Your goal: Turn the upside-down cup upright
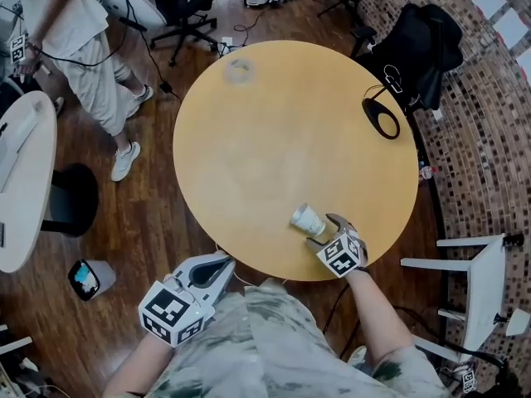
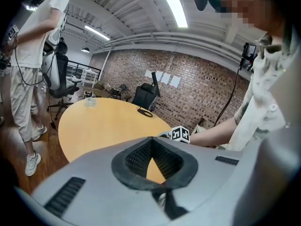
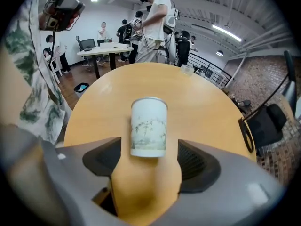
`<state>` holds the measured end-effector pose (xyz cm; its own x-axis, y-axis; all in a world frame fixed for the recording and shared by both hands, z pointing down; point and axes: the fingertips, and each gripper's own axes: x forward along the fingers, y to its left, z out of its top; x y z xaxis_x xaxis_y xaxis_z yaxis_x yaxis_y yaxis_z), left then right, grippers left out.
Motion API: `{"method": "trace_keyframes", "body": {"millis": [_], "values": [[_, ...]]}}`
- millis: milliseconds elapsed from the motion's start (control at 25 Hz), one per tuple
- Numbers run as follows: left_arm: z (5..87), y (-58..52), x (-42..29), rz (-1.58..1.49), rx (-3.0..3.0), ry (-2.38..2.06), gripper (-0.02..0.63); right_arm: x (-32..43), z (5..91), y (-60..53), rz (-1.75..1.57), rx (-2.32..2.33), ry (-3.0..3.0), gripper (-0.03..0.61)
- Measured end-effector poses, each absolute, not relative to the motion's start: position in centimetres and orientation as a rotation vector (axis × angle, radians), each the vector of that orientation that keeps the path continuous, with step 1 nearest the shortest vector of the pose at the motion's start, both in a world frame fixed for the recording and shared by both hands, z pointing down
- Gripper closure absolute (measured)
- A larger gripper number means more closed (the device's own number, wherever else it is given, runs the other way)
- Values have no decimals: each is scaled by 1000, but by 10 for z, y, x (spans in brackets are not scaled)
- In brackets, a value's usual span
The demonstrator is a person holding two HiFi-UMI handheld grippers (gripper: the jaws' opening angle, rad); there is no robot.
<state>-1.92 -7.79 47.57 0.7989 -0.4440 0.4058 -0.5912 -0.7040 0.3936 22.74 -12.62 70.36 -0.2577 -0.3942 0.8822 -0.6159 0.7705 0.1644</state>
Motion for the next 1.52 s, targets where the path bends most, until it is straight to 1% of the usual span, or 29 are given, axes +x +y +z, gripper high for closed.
{"method": "trace_keyframes", "body": {"millis": [240,280,360,760,1120,1520], "values": [[476,-73,-10,407,2479,-757,607,236,724,-126,323,772,-1895,246],[476,-73,-11,410,2478,-762,606,237,725,-127,328,776,-1897,262],[476,-72,-14,413,2473,-772,606,237,725,-128,331,785,-1901,316],[470,-70,-16,380,2468,-785,606,255,698,-125,258,746,-1773,316],[481,-77,-28,328,2460,-760,606,286,677,-129,-20,412,-1382,318],[486,-85,-58,302,2456,-745,606,289,677,-135,-138,145,-993,318]]}}
